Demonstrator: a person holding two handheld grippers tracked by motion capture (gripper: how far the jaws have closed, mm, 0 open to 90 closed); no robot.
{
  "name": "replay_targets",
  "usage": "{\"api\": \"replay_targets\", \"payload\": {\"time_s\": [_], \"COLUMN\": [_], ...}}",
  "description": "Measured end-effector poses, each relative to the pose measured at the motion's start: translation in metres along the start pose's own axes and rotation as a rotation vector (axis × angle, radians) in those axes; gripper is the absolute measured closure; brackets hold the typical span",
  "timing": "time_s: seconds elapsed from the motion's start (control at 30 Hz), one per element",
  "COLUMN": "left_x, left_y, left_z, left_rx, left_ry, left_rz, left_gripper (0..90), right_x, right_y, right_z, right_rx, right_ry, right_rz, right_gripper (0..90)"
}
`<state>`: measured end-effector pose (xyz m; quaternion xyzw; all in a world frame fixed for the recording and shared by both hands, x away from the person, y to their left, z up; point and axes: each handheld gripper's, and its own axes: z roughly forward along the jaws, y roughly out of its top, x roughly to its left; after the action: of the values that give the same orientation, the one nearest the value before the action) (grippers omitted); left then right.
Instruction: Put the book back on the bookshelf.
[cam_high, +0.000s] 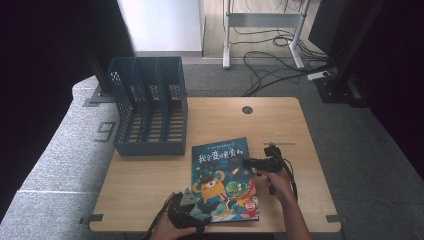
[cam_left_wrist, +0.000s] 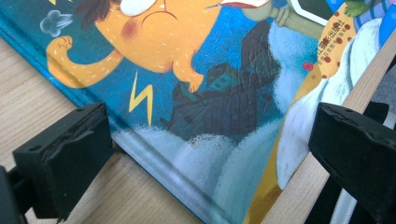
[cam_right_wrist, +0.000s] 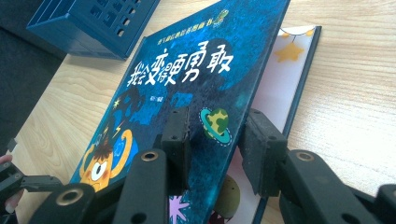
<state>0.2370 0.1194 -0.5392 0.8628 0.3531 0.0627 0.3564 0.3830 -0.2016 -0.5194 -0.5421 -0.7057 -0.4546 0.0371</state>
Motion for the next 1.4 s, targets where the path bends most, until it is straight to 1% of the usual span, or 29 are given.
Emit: {"api": "replay_targets", "payload": {"time_s": [0.07, 0.17, 0.3, 0.37, 0.4, 0.5, 0.67, 0.73, 0.97, 1.03, 1.07, 1.13, 1.23, 1.3, 1.33, 1.4], "left_x": [-0.002, -0.006, -0.008, -0.011, -0.012, -0.012, -0.012, -0.012, -0.010, -0.010, -0.010, -0.009, -0.009, -0.010, -0.011, -0.012], "left_y": [0.000, -0.001, -0.004, -0.007, -0.007, -0.007, -0.007, -0.006, -0.006, -0.006, -0.006, -0.006, -0.006, -0.006, -0.006, -0.006], "left_z": [0.000, -0.001, 0.000, 0.001, 0.001, 0.002, 0.002, 0.002, 0.001, 0.001, 0.001, 0.000, 0.000, 0.000, 0.001, 0.001], "left_rx": [0.004, 0.019, 0.035, 0.047, 0.048, 0.048, 0.047, 0.047, 0.044, 0.044, 0.042, 0.037, 0.035, 0.035, 0.038, 0.038], "left_ry": [0.001, 0.012, 0.021, 0.038, 0.047, 0.054, 0.052, 0.050, 0.035, 0.033, 0.030, 0.019, 0.015, 0.017, 0.034, 0.041], "left_rz": [0.005, 0.024, 0.029, 0.038, 0.043, 0.044, 0.048, 0.046, 0.043, 0.044, 0.042, 0.037, 0.036, 0.039, 0.048, 0.051], "left_gripper": [0.0, 0.0, 0.0, 0.0, 0.0, 0.0, 0.0, 0.0, 0.0, 0.0, 0.0, 0.0, 0.0, 0.0, 0.0, 0.0], "right_x": [-0.001, -0.001, -0.002, -0.002, -0.002, -0.003, -0.002, -0.002, 0.000, 0.001, 0.001, 0.003, 0.005, 0.008, 0.009, 0.009], "right_y": [0.000, 0.000, 0.000, 0.000, 0.000, 0.000, 0.000, 0.000, 0.001, 0.002, 0.002, 0.002, 0.003, 0.003, 0.003, 0.004], "right_z": [0.000, 0.000, 0.000, -0.001, -0.001, -0.001, -0.003, -0.004, -0.007, -0.008, -0.009, -0.009, -0.009, -0.009, -0.010, -0.010], "right_rx": [0.001, 0.000, -0.003, -0.006, -0.005, -0.006, -0.011, -0.016, -0.025, -0.029, -0.031, -0.030, -0.032, -0.035, -0.036, -0.039], "right_ry": [-0.001, -0.005, -0.006, -0.010, -0.011, -0.013, -0.011, 0.002, 0.023, 0.038, 0.054, 0.069, 0.081, 0.106, 0.111, 0.117], "right_rz": [0.002, 0.001, 0.004, 0.005, 0.006, 0.008, 0.006, 0.015, 0.020, 0.024, 0.031, 0.030, 0.026, 0.027, 0.028, 0.033], "right_gripper": [63.4, 63.7, 64.2, 64.7, 64.9, 65.2, 66.3, 67.4, 68.4, 68.5, 68.6, 68.6, 68.8, 69.5, 69.8, 70.1]}}
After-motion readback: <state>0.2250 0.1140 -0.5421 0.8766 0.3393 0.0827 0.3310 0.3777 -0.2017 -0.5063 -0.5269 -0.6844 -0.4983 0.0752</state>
